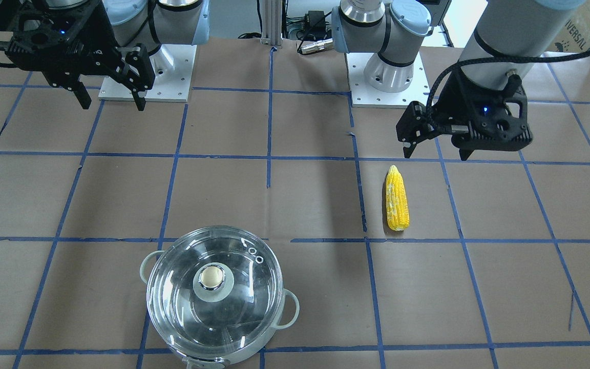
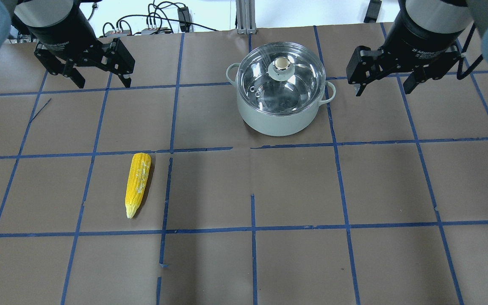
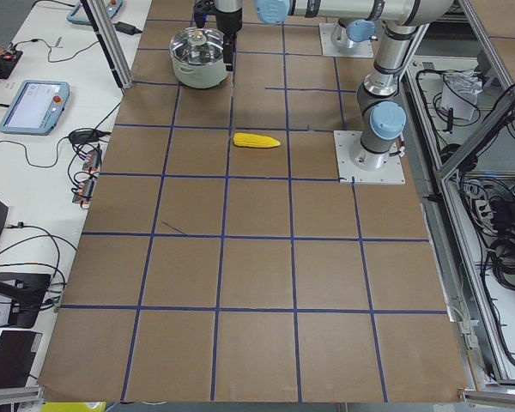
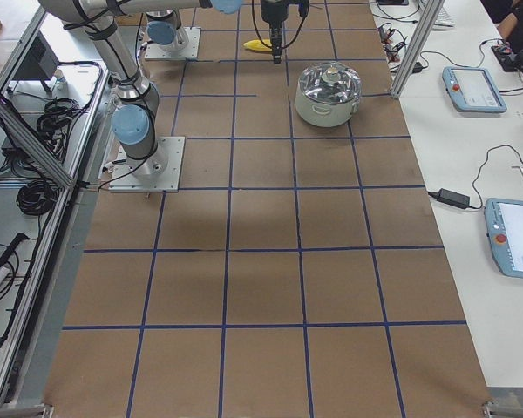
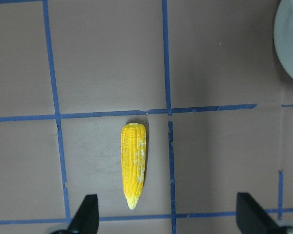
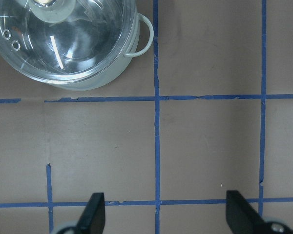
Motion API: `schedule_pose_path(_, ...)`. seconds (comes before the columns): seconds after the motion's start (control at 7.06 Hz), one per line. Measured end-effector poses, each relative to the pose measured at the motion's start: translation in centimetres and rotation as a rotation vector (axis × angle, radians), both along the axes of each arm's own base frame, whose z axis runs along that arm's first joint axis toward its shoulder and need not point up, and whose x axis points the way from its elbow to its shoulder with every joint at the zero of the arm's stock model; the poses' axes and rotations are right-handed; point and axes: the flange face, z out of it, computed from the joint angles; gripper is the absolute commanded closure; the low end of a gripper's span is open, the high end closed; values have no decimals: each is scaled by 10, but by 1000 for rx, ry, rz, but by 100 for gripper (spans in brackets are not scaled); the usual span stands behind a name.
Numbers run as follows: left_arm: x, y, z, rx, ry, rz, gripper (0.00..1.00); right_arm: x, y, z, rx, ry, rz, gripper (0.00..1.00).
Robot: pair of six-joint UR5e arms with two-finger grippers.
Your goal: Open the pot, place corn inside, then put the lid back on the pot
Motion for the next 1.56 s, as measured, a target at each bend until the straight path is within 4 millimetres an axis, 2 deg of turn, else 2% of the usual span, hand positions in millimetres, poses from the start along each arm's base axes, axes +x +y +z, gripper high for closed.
schedule_pose_path(0.14, 0, -6, -4, -4, -1, 11, 0, 0, 0, 3, 7, 1, 1, 12)
schedule_pose_path(0.28, 0, 0, 1, 5, -13, 30, 0, 1, 0, 7, 15, 3, 3, 12)
schedule_pose_path(0.57, 2, 30, 31, -1, -36, 74, 0, 1, 0, 8, 20, 4, 4, 12)
schedule_pose_path(0.71, 2, 35, 34, 5, -33, 120, 0, 2, 0, 8, 21, 4, 4, 12)
schedule_pose_path(0.85, 1, 33, 29, 18, -28, 168, 0, 3, -1, 8, 15, 2, 2, 12)
schedule_pose_path(0.99, 0, 30, 27, 23, -28, 195, 0, 6, -12, 7, -2, -3, -3, 12)
schedule_pose_path(1.13, -2, 31, 25, 28, -29, 186, 0, 13, -36, 0, -20, -7, -6, 12)
schedule_pose_path(1.28, -2, 35, 26, 32, -31, 120, 0, 30, -69, -12, -30, -6, 4, 12)
schedule_pose_path(1.56, 1, 36, 29, 30, -27, 21, 0, 77, -129, -46, -11, -4, 44, 12)
